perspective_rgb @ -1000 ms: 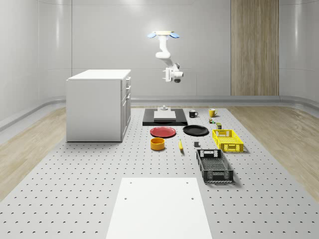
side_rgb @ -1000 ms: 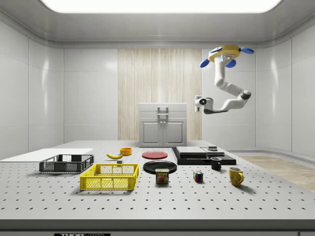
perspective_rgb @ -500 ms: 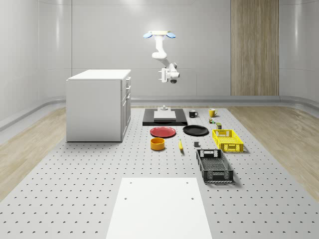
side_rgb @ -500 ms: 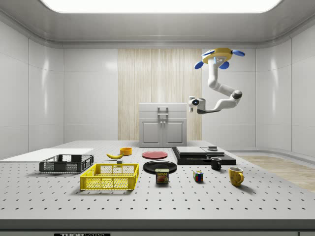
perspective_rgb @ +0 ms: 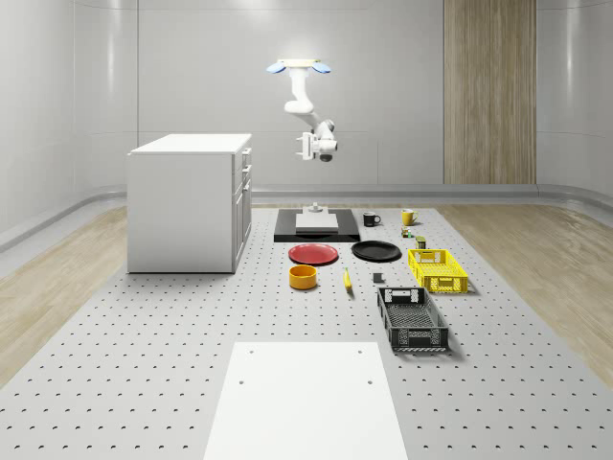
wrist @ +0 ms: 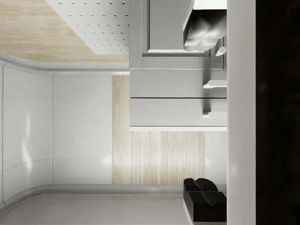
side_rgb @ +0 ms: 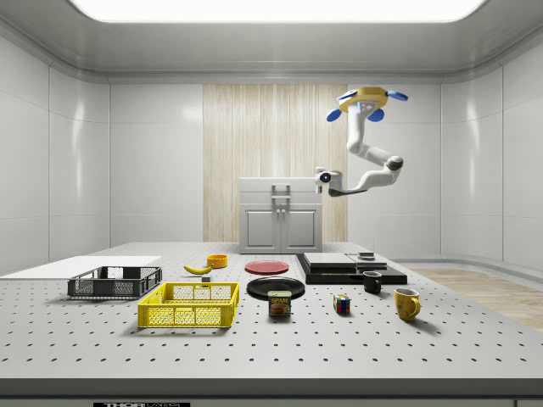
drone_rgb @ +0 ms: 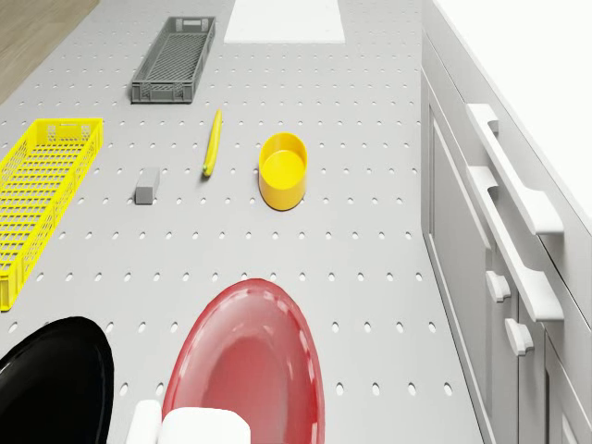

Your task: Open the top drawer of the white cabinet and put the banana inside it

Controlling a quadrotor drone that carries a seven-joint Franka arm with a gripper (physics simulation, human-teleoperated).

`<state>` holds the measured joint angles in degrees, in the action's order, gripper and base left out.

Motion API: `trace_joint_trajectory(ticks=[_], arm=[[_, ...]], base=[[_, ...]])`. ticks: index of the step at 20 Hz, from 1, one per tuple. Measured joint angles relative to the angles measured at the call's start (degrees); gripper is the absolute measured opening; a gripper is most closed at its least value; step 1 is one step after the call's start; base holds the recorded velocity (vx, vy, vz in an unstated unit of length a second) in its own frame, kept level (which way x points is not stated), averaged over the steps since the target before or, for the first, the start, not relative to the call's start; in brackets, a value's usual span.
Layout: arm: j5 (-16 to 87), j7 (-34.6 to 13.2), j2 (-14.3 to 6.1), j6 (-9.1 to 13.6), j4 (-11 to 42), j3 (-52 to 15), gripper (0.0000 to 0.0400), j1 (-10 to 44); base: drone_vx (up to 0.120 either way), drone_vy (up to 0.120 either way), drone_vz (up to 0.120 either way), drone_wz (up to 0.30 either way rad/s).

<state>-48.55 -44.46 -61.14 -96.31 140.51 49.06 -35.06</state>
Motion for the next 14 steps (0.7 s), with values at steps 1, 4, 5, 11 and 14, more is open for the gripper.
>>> trace_joint_trajectory(ticks=[1,4,5,11,14], arm=[[0.13,-0.11,-0.17,-0.15,0.02,0.05,0.04,-0.16],[0.52,-0.43,-0.65,-0.57,0.08,0.2,0.04,-0.61],[0.64,-0.53,-0.81,-0.71,0.1,0.25,0.04,-0.76],[1.36,-1.13,-1.7,-1.49,0.22,0.51,0.04,-1.58],[1.7,-1.41,-2.12,-1.85,0.27,0.63,0.04,-1.96]], base=[[0.12,-0.12,0.0,0.0],[0.12,-0.12,0.0,0.0],[0.12,-0.12,0.0,0.0],[0.12,-0.12,0.0,0.0],[0.12,-0.12,0.0,0.0]])
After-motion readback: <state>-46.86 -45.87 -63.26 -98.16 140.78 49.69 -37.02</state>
